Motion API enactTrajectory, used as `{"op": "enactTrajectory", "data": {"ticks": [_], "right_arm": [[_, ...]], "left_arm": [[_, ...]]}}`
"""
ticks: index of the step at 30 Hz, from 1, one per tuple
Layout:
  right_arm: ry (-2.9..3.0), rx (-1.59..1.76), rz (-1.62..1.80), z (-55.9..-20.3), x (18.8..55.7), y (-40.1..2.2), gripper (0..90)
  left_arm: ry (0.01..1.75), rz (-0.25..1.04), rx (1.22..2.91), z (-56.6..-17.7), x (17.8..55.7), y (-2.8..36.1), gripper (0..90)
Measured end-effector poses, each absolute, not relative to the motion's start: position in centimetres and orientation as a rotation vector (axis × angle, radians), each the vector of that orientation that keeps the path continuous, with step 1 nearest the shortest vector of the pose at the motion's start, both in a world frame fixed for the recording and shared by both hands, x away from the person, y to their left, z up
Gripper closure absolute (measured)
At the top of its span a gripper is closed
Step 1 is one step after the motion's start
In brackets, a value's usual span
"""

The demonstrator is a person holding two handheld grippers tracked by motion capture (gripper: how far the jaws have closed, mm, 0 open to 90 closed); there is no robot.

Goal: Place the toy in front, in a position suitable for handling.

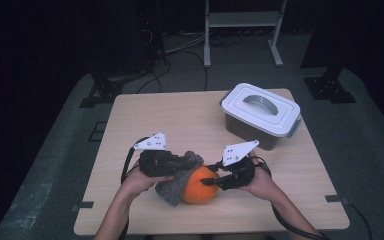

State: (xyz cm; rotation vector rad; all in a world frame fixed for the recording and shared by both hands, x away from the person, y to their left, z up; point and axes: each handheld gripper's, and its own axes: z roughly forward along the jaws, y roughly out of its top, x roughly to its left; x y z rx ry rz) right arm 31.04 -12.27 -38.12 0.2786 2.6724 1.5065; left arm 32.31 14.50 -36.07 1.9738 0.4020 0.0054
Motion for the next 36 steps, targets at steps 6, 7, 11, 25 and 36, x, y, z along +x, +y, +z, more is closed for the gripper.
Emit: {"op": "enactTrajectory", "data": {"ticks": [6, 7, 11, 25, 36], "right_arm": [[2.726, 0.251, 1.492, -39.9, 31.6, -13.2, 57.0], [2.732, 0.261, 1.503, -40.0, 31.7, -13.6, 56.6], [2.757, 0.276, 1.506, -40.2, 32.1, -15.5, 54.7], [2.780, 0.440, 1.425, -40.3, 31.9, -18.8, 38.4], [2.693, 0.390, 1.272, -38.2, 30.0, -15.6, 24.1]], "left_arm": [[0.442, -0.081, 1.936, -38.6, 32.8, 14.6, 80.3], [0.442, -0.089, 1.928, -38.9, 32.9, 14.5, 80.0], [0.443, -0.099, 1.932, -39.2, 33.0, 14.1, 79.8], [0.504, -0.128, 1.942, -40.4, 33.5, 12.9, 80.0], [0.521, -0.098, 1.964, -40.0, 33.6, 11.4, 79.9]]}}
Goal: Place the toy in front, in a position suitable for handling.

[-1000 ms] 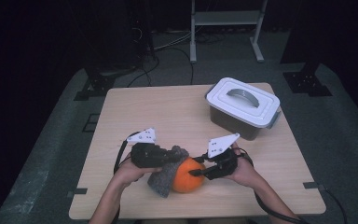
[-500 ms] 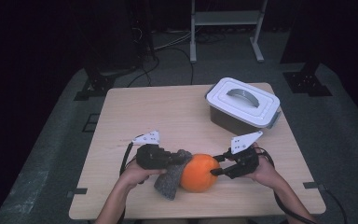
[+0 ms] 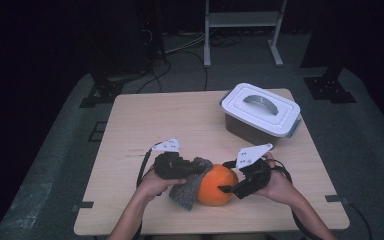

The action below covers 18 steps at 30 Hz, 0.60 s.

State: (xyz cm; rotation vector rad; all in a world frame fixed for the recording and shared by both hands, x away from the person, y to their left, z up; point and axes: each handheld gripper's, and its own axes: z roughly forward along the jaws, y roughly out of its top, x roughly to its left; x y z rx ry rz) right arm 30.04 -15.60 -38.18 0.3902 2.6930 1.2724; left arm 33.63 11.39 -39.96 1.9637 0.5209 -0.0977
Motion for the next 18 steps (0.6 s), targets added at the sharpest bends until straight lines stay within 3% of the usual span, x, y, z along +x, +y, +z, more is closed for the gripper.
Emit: {"op": "enactTrajectory", "data": {"ticks": [6, 8, 18], "right_arm": [[2.720, 0.364, 1.290, -39.2, 30.5, -16.2, 41.4], [2.728, 0.360, 1.306, -39.5, 30.8, -16.9, 43.3], [2.753, 0.489, 1.370, -41.2, 31.5, -21.0, 39.8]], "left_arm": [[0.505, -0.118, 1.956, -40.4, 33.6, 11.7, 79.9], [0.504, -0.123, 1.962, -40.5, 33.6, 11.6, 79.8], [0.506, -0.140, 1.967, -41.4, 34.0, 11.1, 79.6]]}}
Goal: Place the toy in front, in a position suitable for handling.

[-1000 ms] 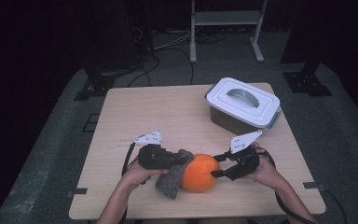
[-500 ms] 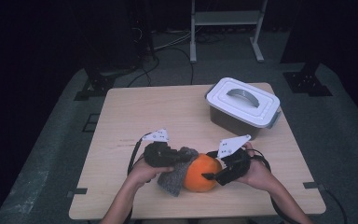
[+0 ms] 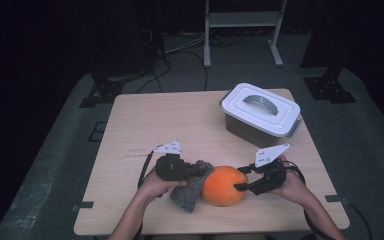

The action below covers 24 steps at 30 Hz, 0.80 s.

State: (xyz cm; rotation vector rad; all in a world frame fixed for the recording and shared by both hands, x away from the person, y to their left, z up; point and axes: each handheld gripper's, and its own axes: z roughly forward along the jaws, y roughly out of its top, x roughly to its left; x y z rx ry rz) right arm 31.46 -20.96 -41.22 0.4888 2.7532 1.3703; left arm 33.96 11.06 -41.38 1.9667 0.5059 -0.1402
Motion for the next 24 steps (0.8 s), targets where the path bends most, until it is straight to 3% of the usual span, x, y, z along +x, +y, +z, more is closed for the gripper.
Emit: {"op": "enactTrajectory", "data": {"ticks": [4, 12, 20, 24], "right_arm": [[2.746, 0.521, 1.353, -40.5, 31.3, -20.8, 28.9], [2.747, 0.440, 1.257, -39.2, 30.6, -18.1, 20.2], [2.783, 0.417, 1.205, -39.4, 31.2, -16.1, 18.6], [2.785, 0.410, 1.235, -39.8, 31.4, -16.8, 28.5]], "left_arm": [[0.510, -0.134, 1.973, -41.1, 34.1, 10.8, 79.6], [0.493, -0.138, 1.983, -41.0, 33.9, 10.3, 79.6], [0.500, -0.136, 1.987, -41.1, 33.8, 10.4, 79.6], [0.493, -0.146, 1.977, -41.2, 33.8, 10.8, 79.7]]}}
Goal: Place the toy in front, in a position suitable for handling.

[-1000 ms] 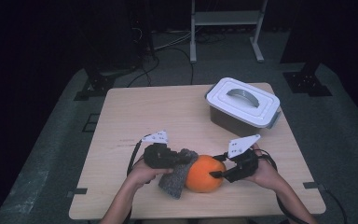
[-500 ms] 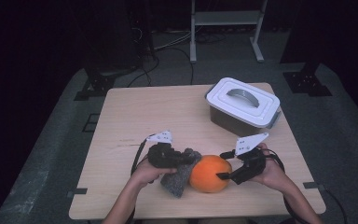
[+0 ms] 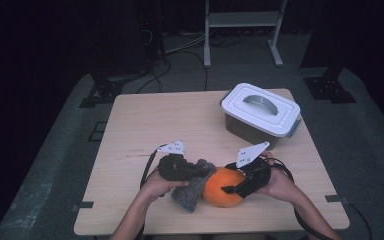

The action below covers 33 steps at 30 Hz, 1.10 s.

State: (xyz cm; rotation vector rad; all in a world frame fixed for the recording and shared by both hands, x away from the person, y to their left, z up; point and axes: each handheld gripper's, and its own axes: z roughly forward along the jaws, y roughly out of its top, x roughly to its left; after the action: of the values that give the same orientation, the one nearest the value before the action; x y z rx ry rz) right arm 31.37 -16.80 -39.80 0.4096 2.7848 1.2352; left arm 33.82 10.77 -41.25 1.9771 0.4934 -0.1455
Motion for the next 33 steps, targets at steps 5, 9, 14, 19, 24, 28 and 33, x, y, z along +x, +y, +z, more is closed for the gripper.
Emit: {"op": "enactTrajectory", "data": {"ticks": [5, 9, 14, 19, 24, 28, 33], "right_arm": [[2.785, 0.442, 1.290, -40.7, 31.2, -18.7, 30.8], [2.777, 0.499, 1.322, -41.3, 31.3, -20.2, 30.3], [2.794, 0.517, 1.292, -40.9, 31.1, -20.1, 23.9], [2.805, 0.471, 1.213, -39.6, 30.8, -18.5, 20.7], [2.830, 0.400, 1.126, -39.2, 30.9, -16.0, 20.2], [2.871, 0.374, 1.055, -39.4, 31.2, -14.9, 48.4], [2.814, 0.336, 1.147, -39.0, 31.5, -14.3, 58.3]], "left_arm": [[0.491, -0.152, 1.968, -41.6, 33.8, 10.8, 79.5], [0.490, -0.151, 1.968, -41.7, 33.8, 10.6, 79.3], [0.485, -0.162, 1.969, -41.7, 33.8, 10.1, 79.3], [0.482, -0.164, 1.974, -41.6, 33.7, 10.0, 79.3], [0.476, -0.163, 1.974, -41.6, 33.6, 9.8, 79.4], [0.494, -0.156, 1.971, -41.8, 33.7, 10.6, 79.4], [0.517, -0.125, 1.943, -41.1, 33.7, 12.4, 79.5]]}}
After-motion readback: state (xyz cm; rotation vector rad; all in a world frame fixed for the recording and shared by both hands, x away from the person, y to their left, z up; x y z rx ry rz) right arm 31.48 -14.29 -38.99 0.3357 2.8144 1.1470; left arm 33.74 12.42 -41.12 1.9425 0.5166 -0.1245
